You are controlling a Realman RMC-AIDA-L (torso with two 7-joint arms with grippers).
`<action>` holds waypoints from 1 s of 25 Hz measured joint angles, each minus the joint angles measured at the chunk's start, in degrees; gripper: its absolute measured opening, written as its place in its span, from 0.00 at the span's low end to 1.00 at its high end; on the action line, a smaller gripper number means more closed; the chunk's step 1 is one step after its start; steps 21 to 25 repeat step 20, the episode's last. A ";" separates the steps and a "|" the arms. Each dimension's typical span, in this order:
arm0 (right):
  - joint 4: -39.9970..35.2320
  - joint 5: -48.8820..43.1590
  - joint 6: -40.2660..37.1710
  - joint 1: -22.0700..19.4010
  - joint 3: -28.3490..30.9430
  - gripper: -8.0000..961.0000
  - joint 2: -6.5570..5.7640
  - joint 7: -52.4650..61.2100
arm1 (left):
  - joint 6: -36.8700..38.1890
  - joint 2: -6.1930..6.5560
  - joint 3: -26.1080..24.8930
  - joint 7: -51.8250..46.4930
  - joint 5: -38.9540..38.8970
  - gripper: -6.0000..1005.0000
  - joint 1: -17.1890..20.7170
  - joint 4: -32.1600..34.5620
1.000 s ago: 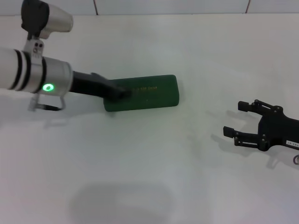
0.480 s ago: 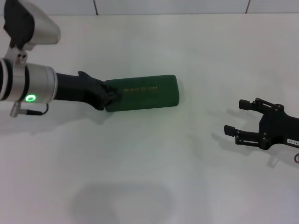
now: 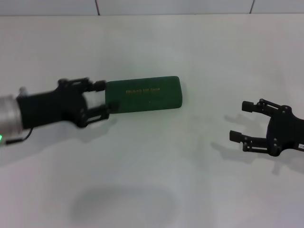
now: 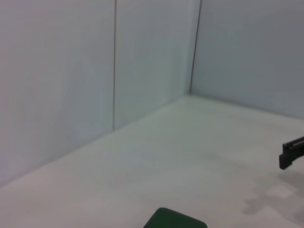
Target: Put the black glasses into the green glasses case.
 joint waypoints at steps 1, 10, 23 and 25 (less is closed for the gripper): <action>0.00 -0.06 -0.76 0.00 0.00 0.91 -0.13 -0.03 | 0.39 0.01 -0.33 2.77 -1.52 0.44 1.14 -1.01; 0.57 -2.09 -8.27 -0.62 -0.37 0.91 -0.75 -1.51 | 4.15 0.51 -1.76 7.87 -1.39 0.83 7.77 -4.23; 4.06 -4.76 -5.10 -1.36 -0.40 0.91 1.70 -6.41 | 7.68 0.12 -1.74 11.70 -0.90 0.87 9.78 -10.22; 4.06 -4.76 -5.10 -1.36 -0.40 0.91 1.70 -6.41 | 7.68 0.12 -1.74 11.70 -0.90 0.87 9.78 -10.22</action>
